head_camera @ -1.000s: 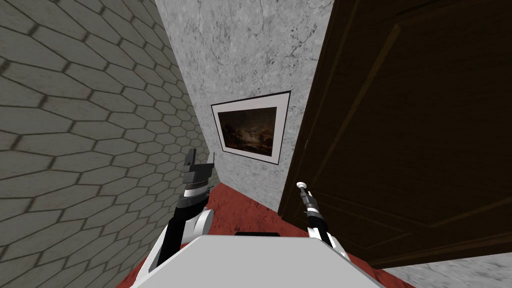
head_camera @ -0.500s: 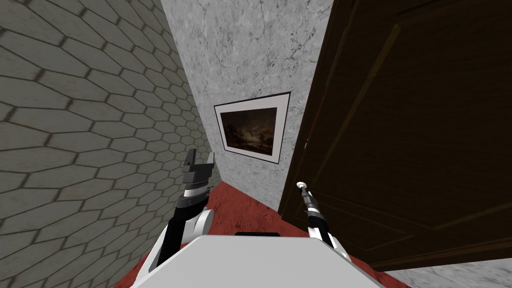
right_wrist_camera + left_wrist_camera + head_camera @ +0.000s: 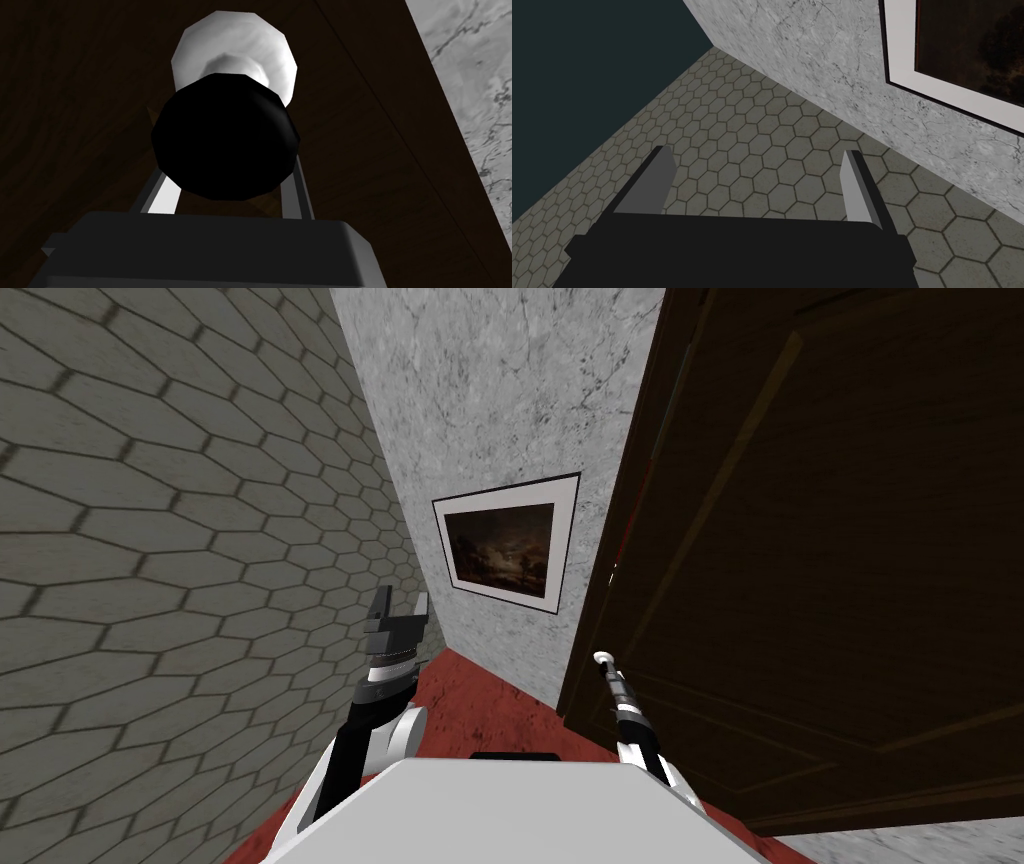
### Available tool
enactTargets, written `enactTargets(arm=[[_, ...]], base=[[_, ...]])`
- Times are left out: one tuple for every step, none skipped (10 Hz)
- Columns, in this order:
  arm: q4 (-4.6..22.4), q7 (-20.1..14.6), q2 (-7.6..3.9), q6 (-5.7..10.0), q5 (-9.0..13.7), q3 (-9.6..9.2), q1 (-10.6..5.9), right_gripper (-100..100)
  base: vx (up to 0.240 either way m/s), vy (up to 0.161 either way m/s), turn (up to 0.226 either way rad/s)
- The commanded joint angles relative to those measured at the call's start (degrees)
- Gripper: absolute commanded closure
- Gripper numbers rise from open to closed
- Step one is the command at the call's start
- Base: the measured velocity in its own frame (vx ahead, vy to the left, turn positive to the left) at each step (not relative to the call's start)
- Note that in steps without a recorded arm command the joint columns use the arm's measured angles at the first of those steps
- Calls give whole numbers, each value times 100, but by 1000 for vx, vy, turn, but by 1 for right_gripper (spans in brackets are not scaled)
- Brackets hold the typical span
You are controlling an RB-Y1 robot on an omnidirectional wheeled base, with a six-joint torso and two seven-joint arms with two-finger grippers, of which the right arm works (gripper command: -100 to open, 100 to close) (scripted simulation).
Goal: Pull the door open
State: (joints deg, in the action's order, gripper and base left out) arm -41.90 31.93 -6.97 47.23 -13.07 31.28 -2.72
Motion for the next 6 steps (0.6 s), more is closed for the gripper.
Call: enactTargets(arm=[[15,-286,5,11,123,-103,-2,100],[15,-322,5,11,123,-103,-2,100],[19,-546,-21,15,242,-166,8,100],[24,-689,-46,20,361,-228,18,100],[24,-793,-46,20,361,-228,18,100],[29,-979,-72,24,480,-290,28,100]], base=[[-36,-13,40],[-28,-9,36],[-31,-8,51],[-46,-18,97],[-33,-19,36],[-30,-12,53]])
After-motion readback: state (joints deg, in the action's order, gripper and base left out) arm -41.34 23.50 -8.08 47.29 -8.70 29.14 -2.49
